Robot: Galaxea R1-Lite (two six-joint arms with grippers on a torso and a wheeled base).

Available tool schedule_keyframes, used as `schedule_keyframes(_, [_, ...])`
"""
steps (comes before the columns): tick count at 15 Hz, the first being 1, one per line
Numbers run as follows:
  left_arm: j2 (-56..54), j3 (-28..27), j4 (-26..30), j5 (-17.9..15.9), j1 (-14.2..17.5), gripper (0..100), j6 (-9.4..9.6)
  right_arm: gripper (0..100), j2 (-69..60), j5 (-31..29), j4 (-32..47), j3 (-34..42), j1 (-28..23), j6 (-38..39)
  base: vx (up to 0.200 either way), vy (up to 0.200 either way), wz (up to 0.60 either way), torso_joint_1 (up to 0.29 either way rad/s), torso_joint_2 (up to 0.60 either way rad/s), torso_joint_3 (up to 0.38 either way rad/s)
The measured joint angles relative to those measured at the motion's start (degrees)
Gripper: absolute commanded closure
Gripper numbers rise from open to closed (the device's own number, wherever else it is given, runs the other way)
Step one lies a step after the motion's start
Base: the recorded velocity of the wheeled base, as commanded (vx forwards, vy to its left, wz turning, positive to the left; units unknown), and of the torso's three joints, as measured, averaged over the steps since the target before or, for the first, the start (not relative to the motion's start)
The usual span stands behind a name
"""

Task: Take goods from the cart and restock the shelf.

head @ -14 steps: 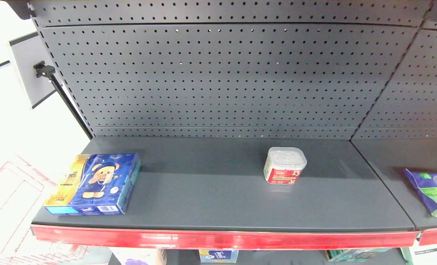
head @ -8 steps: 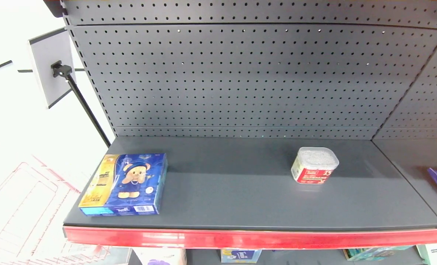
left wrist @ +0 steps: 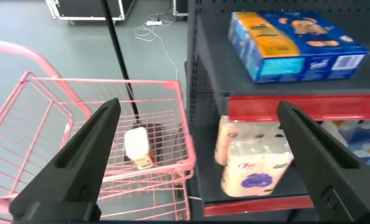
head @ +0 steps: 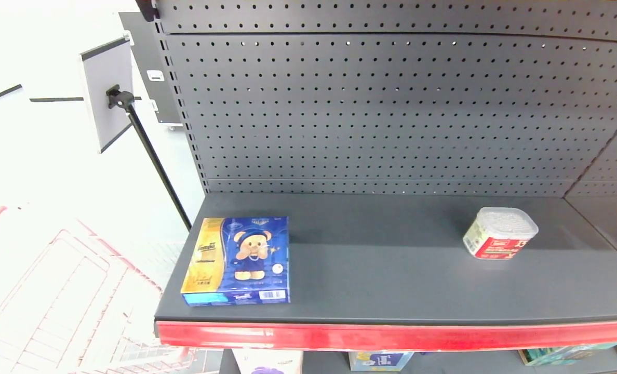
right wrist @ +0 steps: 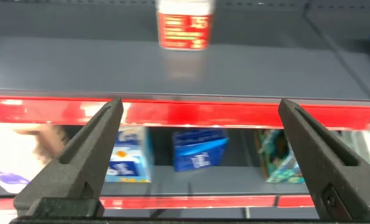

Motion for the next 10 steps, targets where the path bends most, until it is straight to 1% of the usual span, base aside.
schedule_keyframes(10, [0.00,0.00,0.01,0.02,0.00,0,0.00,0,0.00,0.00,0.00,0.00,0.00,0.00,0.000,0.200,0.00,0.002,0.00,0.001])
